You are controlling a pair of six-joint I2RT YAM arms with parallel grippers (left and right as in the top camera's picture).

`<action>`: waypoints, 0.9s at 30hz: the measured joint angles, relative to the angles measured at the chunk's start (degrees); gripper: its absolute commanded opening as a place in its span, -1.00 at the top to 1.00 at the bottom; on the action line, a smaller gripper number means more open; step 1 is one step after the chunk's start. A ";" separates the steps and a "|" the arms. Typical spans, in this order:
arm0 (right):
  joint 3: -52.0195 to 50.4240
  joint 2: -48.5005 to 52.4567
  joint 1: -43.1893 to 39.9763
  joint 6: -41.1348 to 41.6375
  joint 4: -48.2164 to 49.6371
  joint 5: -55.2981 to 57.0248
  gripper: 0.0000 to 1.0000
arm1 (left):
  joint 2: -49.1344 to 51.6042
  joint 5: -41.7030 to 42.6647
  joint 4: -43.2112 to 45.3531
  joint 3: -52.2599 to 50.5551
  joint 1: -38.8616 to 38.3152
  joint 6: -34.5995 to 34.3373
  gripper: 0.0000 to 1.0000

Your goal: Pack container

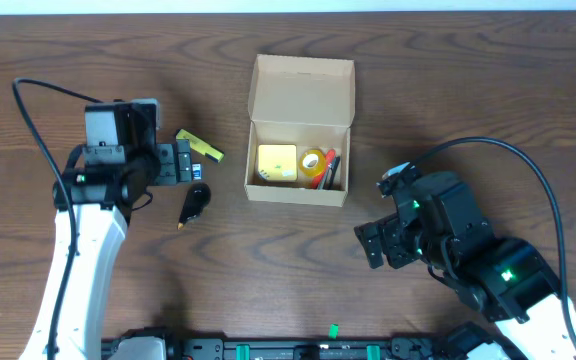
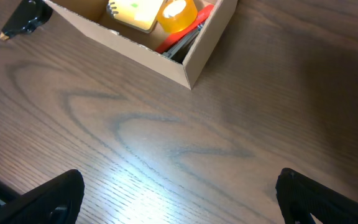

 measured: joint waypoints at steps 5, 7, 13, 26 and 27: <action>0.00 0.00 0.00 0.02 -0.02 0.00 -0.98 | 0.70 4.87 -0.98 0.00 0.17 -2.67 -0.90; 0.00 0.00 0.00 0.02 -0.02 0.00 -0.98 | 0.70 4.46 -2.36 0.00 0.17 -5.62 -0.91; 0.00 0.00 0.00 0.00 -0.02 0.00 -0.99 | 1.07 2.99 -5.22 0.00 0.17 -10.62 -0.90; 0.00 0.00 0.00 0.02 -0.02 0.00 -0.98 | 7.89 -0.42 -7.28 0.04 0.17 -5.07 -0.91; 0.00 0.00 0.00 0.00 0.00 0.00 -0.99 | 7.89 -0.50 -6.67 0.04 0.17 -4.63 -0.91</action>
